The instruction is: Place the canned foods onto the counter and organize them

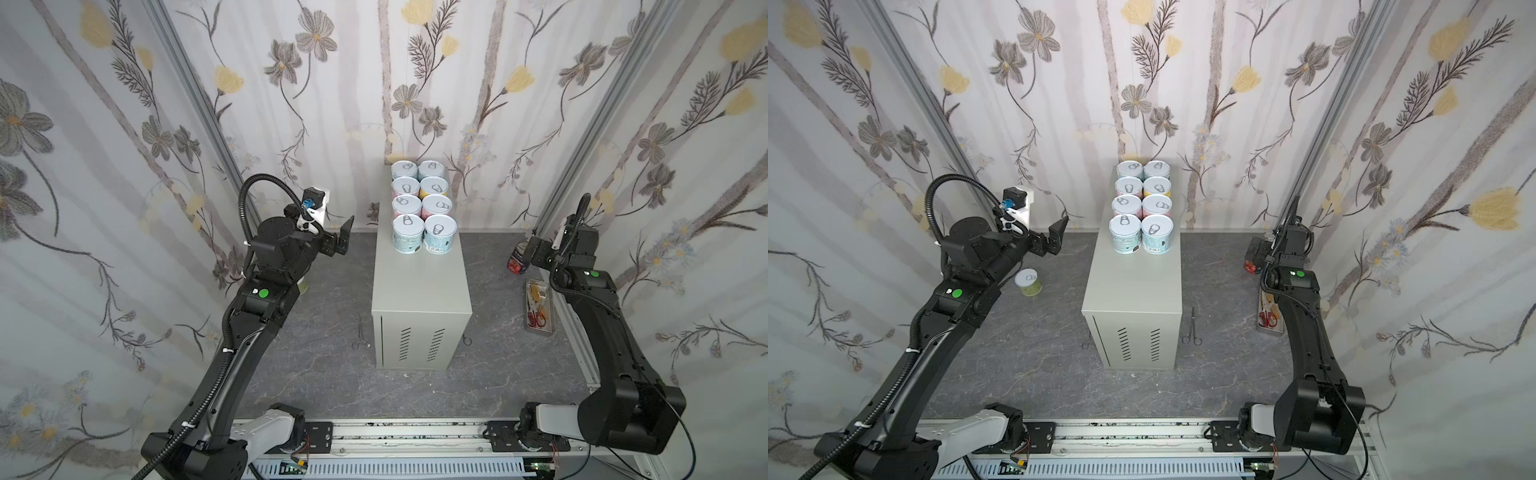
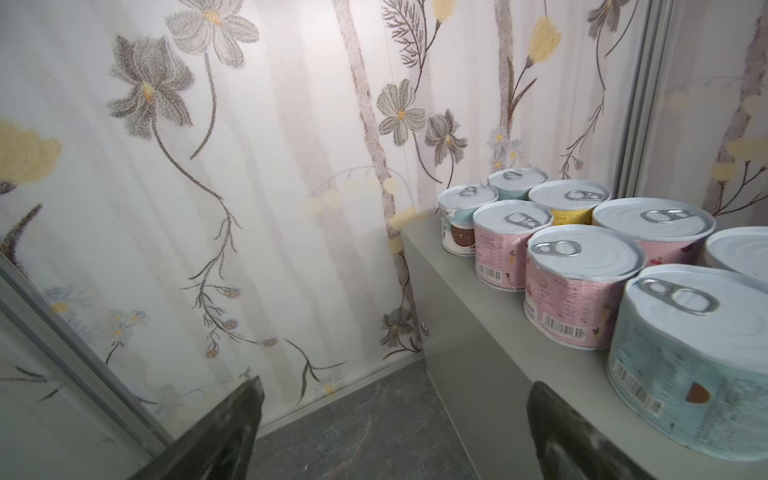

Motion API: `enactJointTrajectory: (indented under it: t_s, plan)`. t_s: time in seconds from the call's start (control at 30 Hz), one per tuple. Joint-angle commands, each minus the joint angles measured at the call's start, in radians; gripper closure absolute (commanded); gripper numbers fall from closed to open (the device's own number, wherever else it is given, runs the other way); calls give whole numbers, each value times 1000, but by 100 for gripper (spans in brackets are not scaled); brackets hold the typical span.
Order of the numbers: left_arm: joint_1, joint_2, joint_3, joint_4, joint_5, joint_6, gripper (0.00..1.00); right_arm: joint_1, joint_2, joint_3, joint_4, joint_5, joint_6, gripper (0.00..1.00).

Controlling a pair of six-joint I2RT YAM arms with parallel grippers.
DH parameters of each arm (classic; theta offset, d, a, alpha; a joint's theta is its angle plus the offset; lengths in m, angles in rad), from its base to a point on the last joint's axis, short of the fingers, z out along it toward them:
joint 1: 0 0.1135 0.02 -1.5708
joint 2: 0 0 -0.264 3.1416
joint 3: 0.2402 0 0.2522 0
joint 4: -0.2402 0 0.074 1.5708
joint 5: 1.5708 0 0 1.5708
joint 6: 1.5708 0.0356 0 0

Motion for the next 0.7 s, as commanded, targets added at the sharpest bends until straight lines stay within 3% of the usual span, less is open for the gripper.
enactJointTrajectory:
  t_s: [0.0, 0.43, 0.67]
  plan:
    - [46, 28, -3, 76, 52, -39, 0, -25, 59, 27, -16, -41, 46, 0]
    - [156, 160, -28, 155, 128, -117, 0, -57, 329, 139, -9, -118, 30, 0]
    - [175, 226, -15, 147, 152, -127, 0, -57, 432, 193, 5, -95, 13, 0]
